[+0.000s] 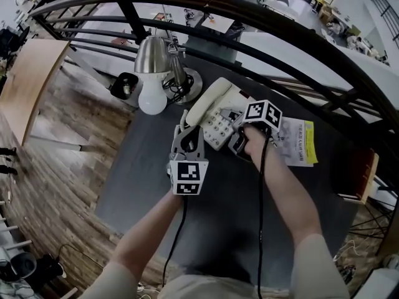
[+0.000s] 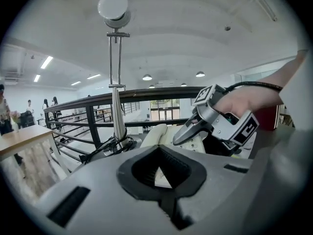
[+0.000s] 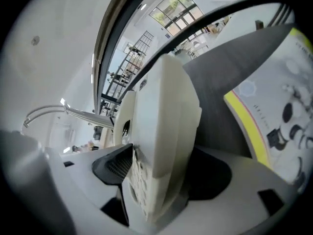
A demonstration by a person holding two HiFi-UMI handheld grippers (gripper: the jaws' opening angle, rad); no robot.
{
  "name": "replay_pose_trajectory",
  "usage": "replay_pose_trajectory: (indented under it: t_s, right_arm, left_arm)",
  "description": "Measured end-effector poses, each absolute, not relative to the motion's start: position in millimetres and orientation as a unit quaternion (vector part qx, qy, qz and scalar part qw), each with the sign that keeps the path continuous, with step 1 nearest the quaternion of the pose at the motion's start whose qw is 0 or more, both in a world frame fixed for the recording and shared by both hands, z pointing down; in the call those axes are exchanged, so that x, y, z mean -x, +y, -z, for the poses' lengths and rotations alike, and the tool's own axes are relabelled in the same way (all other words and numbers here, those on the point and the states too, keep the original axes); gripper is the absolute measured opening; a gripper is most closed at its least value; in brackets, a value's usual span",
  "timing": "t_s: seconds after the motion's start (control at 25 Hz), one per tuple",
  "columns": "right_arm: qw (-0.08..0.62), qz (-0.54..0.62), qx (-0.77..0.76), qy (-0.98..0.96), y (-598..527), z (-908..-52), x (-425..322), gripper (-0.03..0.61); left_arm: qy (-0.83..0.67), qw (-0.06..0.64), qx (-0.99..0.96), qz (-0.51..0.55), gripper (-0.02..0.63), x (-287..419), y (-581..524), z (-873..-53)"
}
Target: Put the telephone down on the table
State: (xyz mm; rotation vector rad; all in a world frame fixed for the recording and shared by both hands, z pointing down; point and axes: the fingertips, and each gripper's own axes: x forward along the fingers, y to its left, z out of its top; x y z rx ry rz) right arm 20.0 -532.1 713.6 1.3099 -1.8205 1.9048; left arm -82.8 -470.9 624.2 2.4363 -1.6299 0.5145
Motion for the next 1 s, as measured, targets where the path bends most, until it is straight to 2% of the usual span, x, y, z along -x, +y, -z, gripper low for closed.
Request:
replay_pose_trajectory:
  t_s: [0.16, 0.68, 0.72, 0.76, 0.8, 0.88, 1.0]
  right_arm:
    - [0.148, -0.599, -0.507, -0.602, -529.8, -711.5, -44.1, 0.356]
    - [0.125, -0.521, -0.491, -0.687, -504.2, -622.6, -50.0, 0.351]
    - [0.117, -0.507, -0.496, -0.695, -500.7, -609.7, -51.8, 0.314]
    - [0.108, -0.492, -0.505, -0.701, -497.0, -596.1, -54.8, 0.202]
    - [0.101, -0.477, -0.513, -0.707, -492.7, -582.3, -57.5, 0.141]
    - [0.087, -0.452, -0.519, -0.720, -481.5, -555.1, -59.3, 0.111]
    - [0.056, -0.429, -0.517, -0.739, -460.9, -510.5, -59.1, 0.017]
  left_arm:
    - [-0.546, 0.090, -0.813, -0.181, 0.003, 83.0, -466.9, -626.3]
    - [-0.542, 0.061, -0.823, -0.159, 0.003, 79.4, -449.0, -559.4]
    - [-0.541, 0.059, -0.824, -0.156, 0.003, 79.4, -446.0, -550.9]
    - [-0.539, 0.056, -0.827, -0.152, 0.003, 78.9, -442.1, -542.1]
    - [-0.533, 0.053, -0.831, -0.149, 0.003, 77.6, -437.1, -533.1]
    - [-0.518, 0.043, -0.841, -0.147, 0.003, 73.1, -424.5, -515.3]
    - [-0.510, 0.033, -0.848, -0.138, 0.003, 70.3, -406.5, -485.8]
